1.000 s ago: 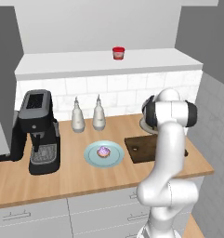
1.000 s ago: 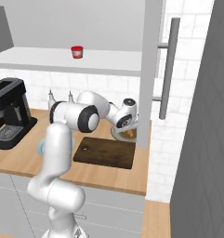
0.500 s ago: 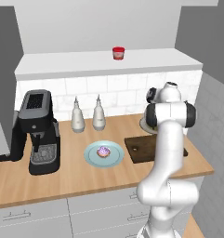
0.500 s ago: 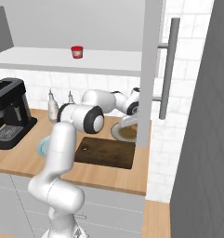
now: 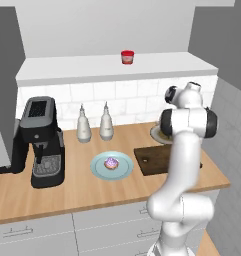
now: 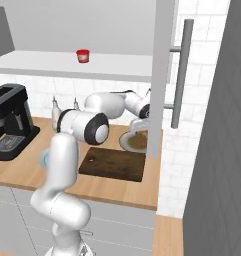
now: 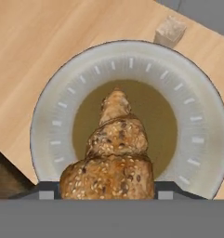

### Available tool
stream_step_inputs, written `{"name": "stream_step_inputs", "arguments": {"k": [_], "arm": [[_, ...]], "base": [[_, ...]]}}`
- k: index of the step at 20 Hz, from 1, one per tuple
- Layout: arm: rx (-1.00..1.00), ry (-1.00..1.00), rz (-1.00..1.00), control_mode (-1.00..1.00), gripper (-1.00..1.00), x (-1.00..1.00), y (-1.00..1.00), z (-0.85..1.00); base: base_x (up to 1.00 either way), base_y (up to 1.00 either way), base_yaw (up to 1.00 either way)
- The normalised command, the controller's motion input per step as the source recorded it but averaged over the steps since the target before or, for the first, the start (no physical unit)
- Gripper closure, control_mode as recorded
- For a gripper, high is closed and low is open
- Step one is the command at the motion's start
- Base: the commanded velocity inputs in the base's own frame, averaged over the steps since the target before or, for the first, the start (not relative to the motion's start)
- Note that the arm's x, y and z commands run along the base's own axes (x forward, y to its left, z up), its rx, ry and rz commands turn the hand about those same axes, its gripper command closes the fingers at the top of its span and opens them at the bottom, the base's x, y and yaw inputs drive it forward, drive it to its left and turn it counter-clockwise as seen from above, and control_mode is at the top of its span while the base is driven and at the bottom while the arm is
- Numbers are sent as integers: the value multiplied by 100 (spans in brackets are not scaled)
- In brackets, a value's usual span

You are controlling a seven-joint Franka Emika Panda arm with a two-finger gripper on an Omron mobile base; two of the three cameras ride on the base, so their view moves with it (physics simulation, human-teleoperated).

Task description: From the different types of pastries on the counter, select a croissant and place it on the cutting board. Then retrieve a jar of jam from the cabinet and place it alongside the croissant on the cutting board.

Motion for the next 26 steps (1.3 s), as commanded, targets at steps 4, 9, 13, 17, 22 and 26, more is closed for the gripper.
{"name": "stream_step_inputs", "arguments": {"k": [4, 9, 13, 17, 22, 26], "arm": [[0, -15, -16, -100, 100, -100, 33, 19], [-1, -9, -6, -100, 100, -81, 12, 0], [-1, 0, -11, -100, 100, -100, 20, 0], [-2, -5, -8, -100, 100, -97, 18, 0], [-9, -18, -2, -100, 100, -36, 24, 0], [-11, -15, -7, -100, 100, 44, 24, -24]], "base": [[0, 0, 0], [0, 0, 0], [0, 0, 0], [0, 0, 0], [0, 0, 0], [0, 0, 0]]}}
